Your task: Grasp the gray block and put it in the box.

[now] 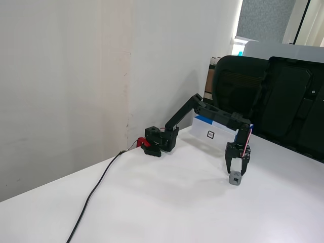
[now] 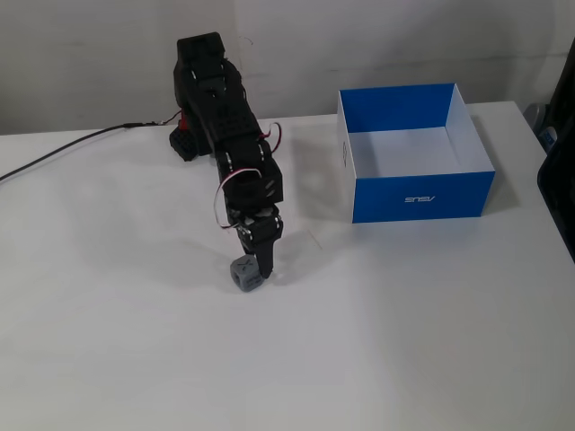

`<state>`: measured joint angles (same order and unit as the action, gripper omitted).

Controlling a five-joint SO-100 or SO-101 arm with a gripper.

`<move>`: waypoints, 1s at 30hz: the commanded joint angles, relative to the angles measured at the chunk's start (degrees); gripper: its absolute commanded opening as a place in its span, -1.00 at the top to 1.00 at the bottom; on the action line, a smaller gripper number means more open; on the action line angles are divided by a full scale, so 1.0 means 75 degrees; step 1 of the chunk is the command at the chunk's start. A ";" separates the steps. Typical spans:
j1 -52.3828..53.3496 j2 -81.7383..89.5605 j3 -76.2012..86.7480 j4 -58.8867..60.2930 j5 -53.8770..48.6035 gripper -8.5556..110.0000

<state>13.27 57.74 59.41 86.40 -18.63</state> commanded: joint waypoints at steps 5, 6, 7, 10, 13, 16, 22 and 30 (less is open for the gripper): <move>-0.0176 0.0328 -0.0879 0.0668 -0.0082 0.85; -0.0176 0.0363 -0.0914 0.0738 -0.0082 0.85; -0.0188 0.0398 -0.0914 0.0797 -0.0082 0.85; -0.0199 0.0563 -0.0914 0.0973 -0.0082 0.85; -0.0211 0.0750 -0.0914 0.1137 -0.0070 0.85; -0.0188 0.1113 -0.0855 0.1289 -0.0070 0.85; -0.0059 0.1980 -0.0762 0.1617 -0.0082 0.85; 0.0270 0.3199 -0.0504 0.1945 -0.0070 0.85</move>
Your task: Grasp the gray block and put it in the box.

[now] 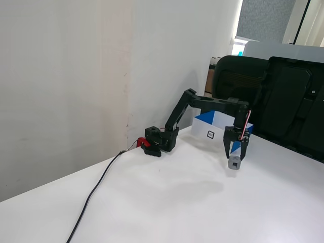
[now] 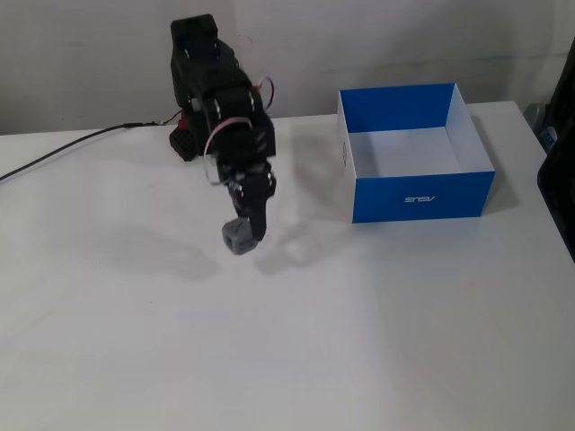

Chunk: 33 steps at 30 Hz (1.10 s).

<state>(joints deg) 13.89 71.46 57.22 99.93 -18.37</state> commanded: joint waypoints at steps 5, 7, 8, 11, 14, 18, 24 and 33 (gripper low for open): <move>0.0727 0.2262 0.0141 0.0141 -0.0082 0.85; 0.1043 0.2684 0.0258 0.0152 -0.0070 0.85; 0.1219 0.2859 0.0270 0.0211 -0.0059 0.85; 0.1758 0.3234 0.0176 0.0445 -0.0023 0.85; 0.2238 0.3434 0.0082 0.0621 -0.0012 0.85; 0.2730 0.3809 0.0234 0.0633 -0.0094 0.85; 0.3609 0.4289 0.0457 0.0574 -0.0164 0.85; 0.5250 0.4477 0.0504 0.0598 -0.0234 0.85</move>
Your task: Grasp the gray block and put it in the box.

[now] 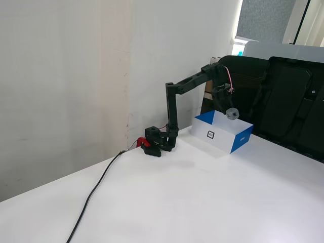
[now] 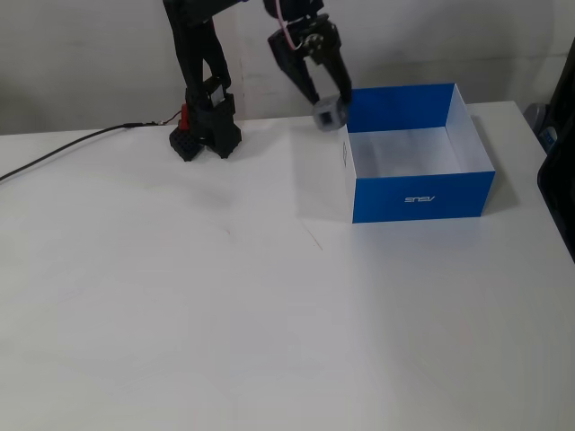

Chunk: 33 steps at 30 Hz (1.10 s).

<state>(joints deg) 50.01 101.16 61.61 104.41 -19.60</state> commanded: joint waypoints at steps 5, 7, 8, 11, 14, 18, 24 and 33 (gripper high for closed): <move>0.1230 0.0504 -0.0223 0.0035 -0.0094 0.85; 0.1605 0.0469 -0.0281 0.0059 -0.0094 0.85; 0.1758 0.0434 -0.0340 0.0047 -0.0082 0.85; 0.2133 0.0234 -0.0539 0.0047 -0.0070 0.85; 0.2426 0.0000 -0.0633 0.0023 -0.0070 0.85; 0.2754 -0.0516 -0.1113 -0.0023 -0.0023 0.85; 0.3270 -0.1793 -0.2461 0.0082 0.0023 0.85; 0.3328 -0.2742 -0.3164 0.0176 0.0141 0.76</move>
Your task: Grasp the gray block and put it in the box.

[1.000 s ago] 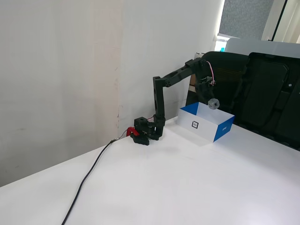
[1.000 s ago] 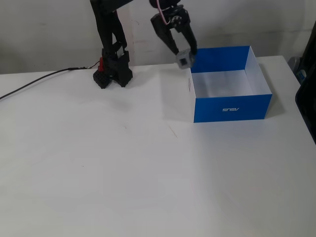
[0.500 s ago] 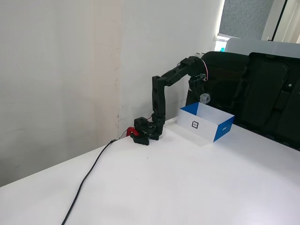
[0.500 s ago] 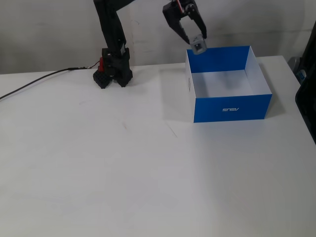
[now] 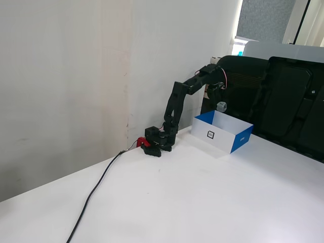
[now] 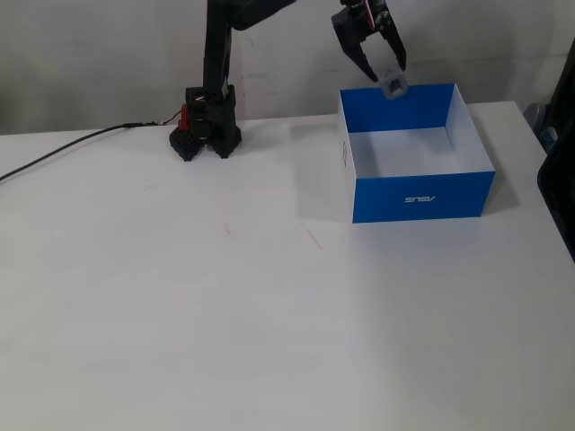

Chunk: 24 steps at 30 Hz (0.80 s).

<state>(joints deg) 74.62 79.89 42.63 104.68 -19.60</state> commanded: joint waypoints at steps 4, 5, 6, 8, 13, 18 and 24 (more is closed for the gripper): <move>0.0012 0.0094 -0.0492 0.0176 0.0141 0.37; 0.0000 0.0094 -0.0457 0.0176 0.0152 0.34; -0.0023 0.0094 -0.0445 0.0176 0.0152 0.30; -0.0070 0.0094 -0.0445 0.0176 0.0187 0.24; -0.0223 0.0094 -0.0410 0.0176 0.0340 0.31; -0.0680 0.0176 -0.0211 0.0211 0.0586 0.82; -0.1594 0.0563 0.0023 0.0234 0.0773 0.85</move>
<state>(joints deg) 66.01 79.45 43.15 105.03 -14.59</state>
